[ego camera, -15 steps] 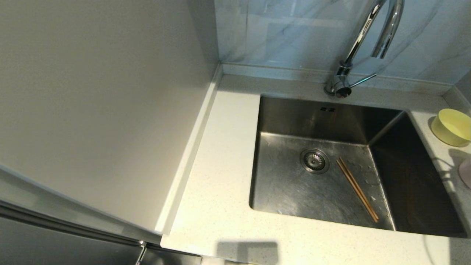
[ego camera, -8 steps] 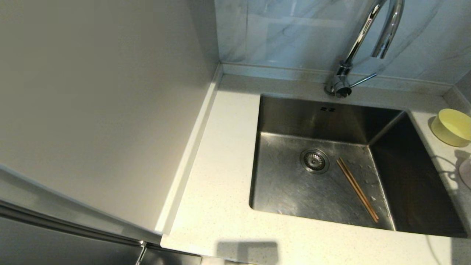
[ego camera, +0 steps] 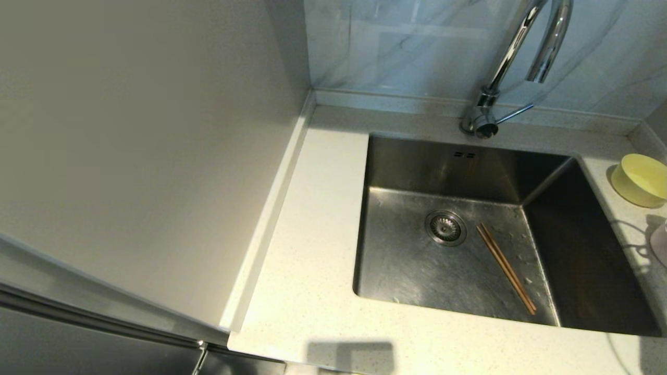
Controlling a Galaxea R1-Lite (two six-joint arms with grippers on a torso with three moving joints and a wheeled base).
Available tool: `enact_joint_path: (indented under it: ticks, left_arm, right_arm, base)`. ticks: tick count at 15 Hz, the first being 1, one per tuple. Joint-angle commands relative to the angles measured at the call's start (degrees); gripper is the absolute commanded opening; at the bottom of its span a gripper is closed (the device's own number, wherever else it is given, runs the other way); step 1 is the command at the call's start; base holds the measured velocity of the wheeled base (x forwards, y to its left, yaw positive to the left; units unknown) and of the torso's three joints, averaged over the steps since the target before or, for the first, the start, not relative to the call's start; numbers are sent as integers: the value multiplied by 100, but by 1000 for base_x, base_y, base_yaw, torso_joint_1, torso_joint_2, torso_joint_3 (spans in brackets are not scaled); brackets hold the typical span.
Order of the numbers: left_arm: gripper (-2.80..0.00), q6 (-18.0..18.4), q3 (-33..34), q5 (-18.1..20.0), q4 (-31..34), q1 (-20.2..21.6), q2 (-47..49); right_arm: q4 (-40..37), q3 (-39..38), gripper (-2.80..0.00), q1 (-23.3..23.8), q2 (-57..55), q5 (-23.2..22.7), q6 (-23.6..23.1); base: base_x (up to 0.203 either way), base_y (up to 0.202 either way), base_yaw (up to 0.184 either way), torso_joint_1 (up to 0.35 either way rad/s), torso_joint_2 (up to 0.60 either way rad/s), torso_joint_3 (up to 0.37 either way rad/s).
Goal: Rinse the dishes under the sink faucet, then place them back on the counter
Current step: Put a bowl into the sink
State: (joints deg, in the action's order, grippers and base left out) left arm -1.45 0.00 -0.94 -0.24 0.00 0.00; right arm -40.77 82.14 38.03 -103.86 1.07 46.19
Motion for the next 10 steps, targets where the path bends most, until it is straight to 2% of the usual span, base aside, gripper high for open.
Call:
enact_joint_path:
  ticks: [1,4,5,6,10]
  left_arm:
    - [-280,-4,0,-3,-2,0,-18]
    - [-280,-4,0,-3,-2,0,-18]
    - [-280,-4,0,-3,-2,0,-18]
    - [-280,-4,0,-3,-2,0,-18]
    - [-280,-4,0,-3,-2,0,-18]
  right_arm:
    - [-19,-14,0,2,-11,-2,22]
    - [-19,-29,0,2,-20,-94,22]
    - [-19,-23,-86,2,-37,-153,22]
    - [-19,-23,-280,2,-37,-160,13]
    - [-19,-14,-280,2,-37,-160,13]
  base:
    - [0,0,0,0,0,0]
    - [0,0,0,0,0,0]
    - [0,0,0,0,0,0]
    - [0,0,0,0,0,0]
    - [0,0,0,0,0,0]
